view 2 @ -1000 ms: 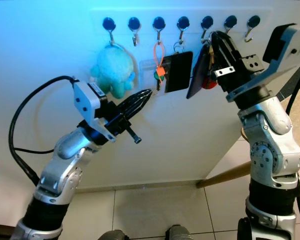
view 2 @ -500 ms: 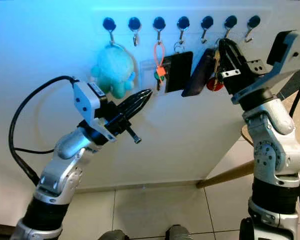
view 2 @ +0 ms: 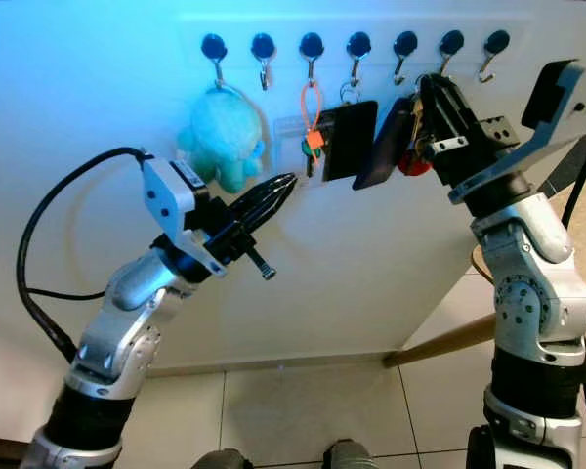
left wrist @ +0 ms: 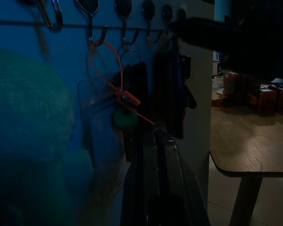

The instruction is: Hang keys on a hook

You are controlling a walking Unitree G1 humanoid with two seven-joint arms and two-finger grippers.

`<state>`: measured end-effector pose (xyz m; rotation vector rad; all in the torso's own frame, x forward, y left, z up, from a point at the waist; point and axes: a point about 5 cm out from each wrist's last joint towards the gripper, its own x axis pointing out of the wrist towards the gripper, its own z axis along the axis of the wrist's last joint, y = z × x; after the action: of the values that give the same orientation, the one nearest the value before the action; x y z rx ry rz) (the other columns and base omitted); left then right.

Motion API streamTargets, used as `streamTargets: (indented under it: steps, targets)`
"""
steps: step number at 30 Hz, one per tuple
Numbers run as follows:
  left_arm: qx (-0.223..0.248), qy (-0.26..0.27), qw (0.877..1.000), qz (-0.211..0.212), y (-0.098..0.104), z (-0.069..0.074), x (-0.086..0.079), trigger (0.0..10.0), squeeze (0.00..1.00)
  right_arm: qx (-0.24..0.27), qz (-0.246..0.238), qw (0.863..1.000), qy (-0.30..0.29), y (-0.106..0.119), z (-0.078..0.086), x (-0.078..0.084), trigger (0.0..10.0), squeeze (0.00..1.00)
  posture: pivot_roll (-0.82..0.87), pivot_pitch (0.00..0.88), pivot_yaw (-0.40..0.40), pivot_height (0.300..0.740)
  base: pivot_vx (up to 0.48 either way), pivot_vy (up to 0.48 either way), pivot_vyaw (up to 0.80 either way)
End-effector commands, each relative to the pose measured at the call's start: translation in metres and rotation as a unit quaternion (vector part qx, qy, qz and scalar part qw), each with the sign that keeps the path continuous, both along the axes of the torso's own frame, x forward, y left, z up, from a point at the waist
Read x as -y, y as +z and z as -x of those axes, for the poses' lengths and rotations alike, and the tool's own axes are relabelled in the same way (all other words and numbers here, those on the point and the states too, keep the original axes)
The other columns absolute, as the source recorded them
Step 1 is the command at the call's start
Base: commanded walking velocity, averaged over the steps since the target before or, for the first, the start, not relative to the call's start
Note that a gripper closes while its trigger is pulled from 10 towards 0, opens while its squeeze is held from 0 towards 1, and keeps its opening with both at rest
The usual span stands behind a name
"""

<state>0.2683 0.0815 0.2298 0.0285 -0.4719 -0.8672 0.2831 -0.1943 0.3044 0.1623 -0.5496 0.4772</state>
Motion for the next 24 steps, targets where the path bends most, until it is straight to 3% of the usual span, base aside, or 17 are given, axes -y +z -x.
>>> streamTargets:
  steps: [1, 12, 24]
  targets:
    - [-0.001, -0.003, 1.0, 0.006, 0.001, 0.001, 0.0, 10.0, 0.0, 0.029, -0.003, 0.999, 0.02, 0.008, 0.006, -0.006, 10.0, 0.0, 0.04, 0.122, -0.005, 0.74, 0.0, 0.0, 0.0]
    - [-0.001, -0.003, 1.0, 0.006, 0.001, 0.001, 0.001, 10.0, 0.0, 0.035, 0.006, 0.999, 0.041, 0.011, 0.009, -0.013, 10.0, 0.0, 0.04, 0.123, -0.007, 0.74, 0.0, 0.0, 0.0]
    - [-0.003, -0.004, 1.0, 0.006, 0.0, 0.001, 0.002, 10.0, 0.0, -0.002, 0.025, 1.0, 0.016, 0.001, -0.002, -0.01, 10.0, 0.0, 0.04, 0.122, -0.008, 0.74, 0.0, 0.0, 0.0]
